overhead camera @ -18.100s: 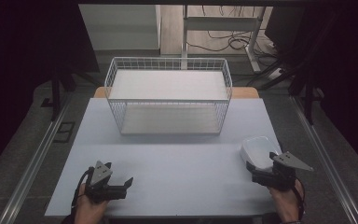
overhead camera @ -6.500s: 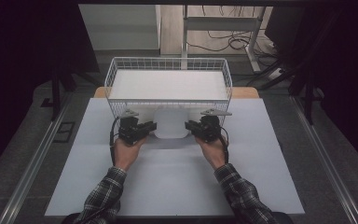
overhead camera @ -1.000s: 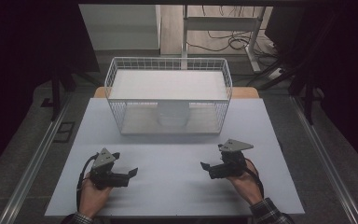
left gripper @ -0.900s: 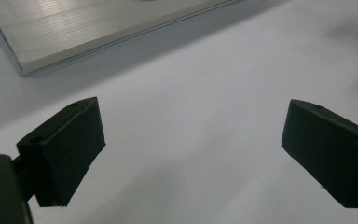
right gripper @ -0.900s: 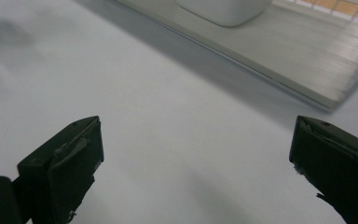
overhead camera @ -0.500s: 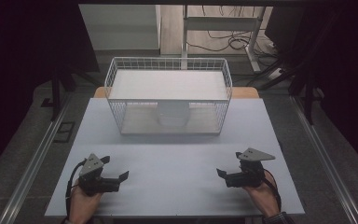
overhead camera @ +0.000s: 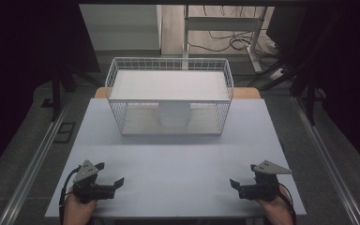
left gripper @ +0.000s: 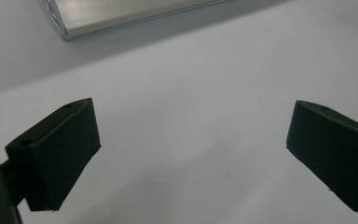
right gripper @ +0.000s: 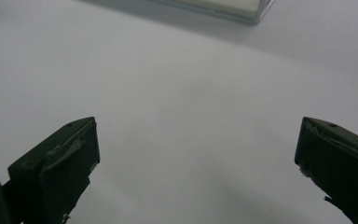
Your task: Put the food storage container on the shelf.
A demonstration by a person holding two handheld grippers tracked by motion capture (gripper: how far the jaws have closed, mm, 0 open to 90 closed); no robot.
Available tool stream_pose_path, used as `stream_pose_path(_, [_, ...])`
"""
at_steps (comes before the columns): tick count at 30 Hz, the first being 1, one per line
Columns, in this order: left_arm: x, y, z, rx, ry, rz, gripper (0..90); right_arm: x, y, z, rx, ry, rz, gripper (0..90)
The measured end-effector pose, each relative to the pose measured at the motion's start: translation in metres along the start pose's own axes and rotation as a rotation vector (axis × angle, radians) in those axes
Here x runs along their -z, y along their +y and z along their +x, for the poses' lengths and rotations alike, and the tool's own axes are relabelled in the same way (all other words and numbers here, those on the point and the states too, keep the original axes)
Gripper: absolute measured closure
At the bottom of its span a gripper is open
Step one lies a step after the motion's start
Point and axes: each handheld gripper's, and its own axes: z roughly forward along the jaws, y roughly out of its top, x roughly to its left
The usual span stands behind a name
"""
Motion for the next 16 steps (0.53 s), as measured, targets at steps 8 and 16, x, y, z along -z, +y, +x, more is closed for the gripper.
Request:
stream_pose_path(8, [0.0019, -0.0053, 0.0029, 0.033, 0.013, 0.027, 1.6, 0.0040, -0.0100, 0.0049, 0.021, -0.007, 0.043, 0.0])
stream_pose_path(16, [0.0026, -0.0062, 0.0051, 0.059, 0.004, 0.019, 1.7, 0.0036, -0.0103, 0.0028, 0.000, 0.004, 0.047, 0.3])
